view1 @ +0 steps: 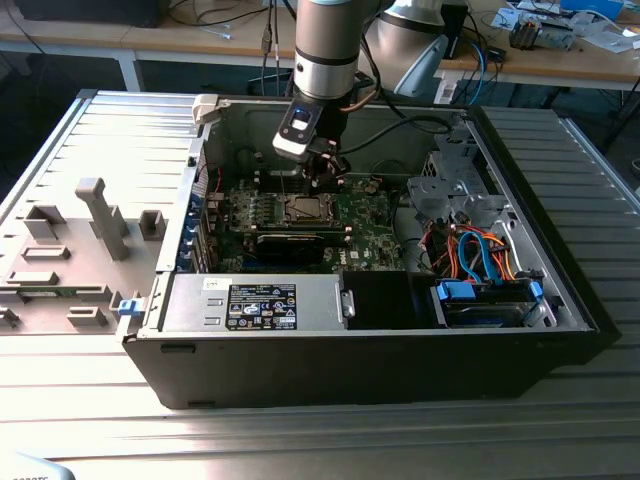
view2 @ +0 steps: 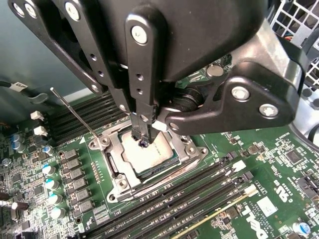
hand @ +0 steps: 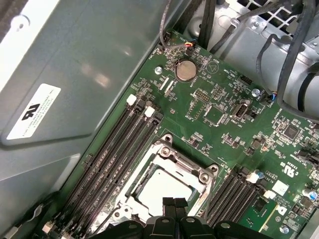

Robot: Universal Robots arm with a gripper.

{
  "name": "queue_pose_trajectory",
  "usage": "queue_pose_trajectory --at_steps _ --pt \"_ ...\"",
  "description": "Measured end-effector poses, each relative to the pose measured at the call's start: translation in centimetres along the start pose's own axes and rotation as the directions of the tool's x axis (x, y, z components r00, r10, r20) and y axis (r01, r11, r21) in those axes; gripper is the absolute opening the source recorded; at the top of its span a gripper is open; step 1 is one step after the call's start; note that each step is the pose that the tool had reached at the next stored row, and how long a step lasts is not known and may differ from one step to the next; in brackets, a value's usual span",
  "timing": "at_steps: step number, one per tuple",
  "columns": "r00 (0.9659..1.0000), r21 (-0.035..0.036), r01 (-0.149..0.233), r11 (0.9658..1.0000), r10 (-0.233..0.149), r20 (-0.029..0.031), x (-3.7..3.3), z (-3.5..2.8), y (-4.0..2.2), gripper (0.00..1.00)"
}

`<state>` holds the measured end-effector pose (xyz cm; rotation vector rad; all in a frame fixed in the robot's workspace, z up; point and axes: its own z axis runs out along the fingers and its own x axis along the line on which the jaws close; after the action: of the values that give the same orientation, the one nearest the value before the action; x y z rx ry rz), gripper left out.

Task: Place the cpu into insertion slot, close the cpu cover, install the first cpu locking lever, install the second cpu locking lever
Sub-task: 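Install the first cpu locking lever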

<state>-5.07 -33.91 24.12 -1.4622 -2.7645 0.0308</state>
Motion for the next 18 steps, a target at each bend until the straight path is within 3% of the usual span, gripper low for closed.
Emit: queue_pose_trajectory --at_steps 7,18 --pt "0.9993 0.0002 0.038 0.9993 -0.038 0.001 0.0 0.0 0.0 0.11" --pt "0.9937 0.0005 0.112 0.9937 -0.112 0.0027 0.0 0.0 0.0 0.11"
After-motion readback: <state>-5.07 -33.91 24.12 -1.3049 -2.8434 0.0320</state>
